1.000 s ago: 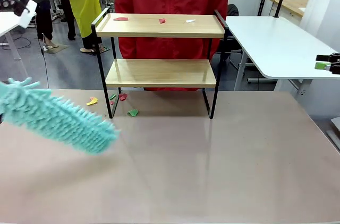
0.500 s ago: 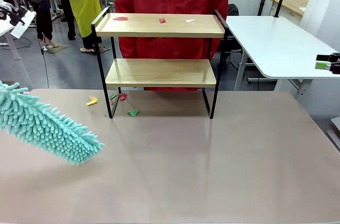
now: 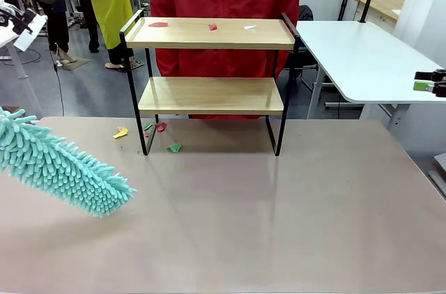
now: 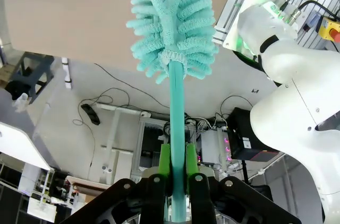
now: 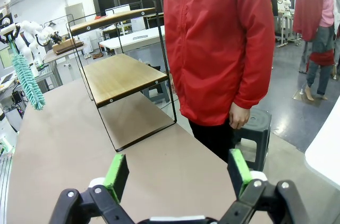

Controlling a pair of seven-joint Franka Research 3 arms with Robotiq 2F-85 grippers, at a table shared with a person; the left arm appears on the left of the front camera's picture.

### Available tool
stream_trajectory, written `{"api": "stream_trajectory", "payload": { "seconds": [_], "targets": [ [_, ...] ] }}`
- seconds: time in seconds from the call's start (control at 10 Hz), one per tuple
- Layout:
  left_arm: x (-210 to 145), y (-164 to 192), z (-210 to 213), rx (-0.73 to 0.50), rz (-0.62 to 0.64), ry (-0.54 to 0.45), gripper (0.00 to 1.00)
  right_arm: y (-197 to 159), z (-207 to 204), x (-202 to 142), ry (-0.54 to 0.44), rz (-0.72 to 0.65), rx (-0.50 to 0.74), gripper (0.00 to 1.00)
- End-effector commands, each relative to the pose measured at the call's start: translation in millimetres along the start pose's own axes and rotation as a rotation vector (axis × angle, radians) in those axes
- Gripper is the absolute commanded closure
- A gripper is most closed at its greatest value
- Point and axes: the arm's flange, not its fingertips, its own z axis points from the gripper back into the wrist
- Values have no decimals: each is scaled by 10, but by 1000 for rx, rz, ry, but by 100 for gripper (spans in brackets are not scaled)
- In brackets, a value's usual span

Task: Clean the shelf.
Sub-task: Clean the specific section of the Shelf indicated by the human with the Duster.

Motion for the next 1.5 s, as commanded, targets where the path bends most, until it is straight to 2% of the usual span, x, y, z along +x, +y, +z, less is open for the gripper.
{"api": "stream_trajectory", "payload": {
  "seconds": [0.0,1.4],
  "targets": [
    [-28,-42,17,-3,14,-1,87,23,-12,28,-3,4,1,0],
    [-28,-42,17,-3,14,-1,87,23,-12,28,-3,4,1,0]
  ]
}}
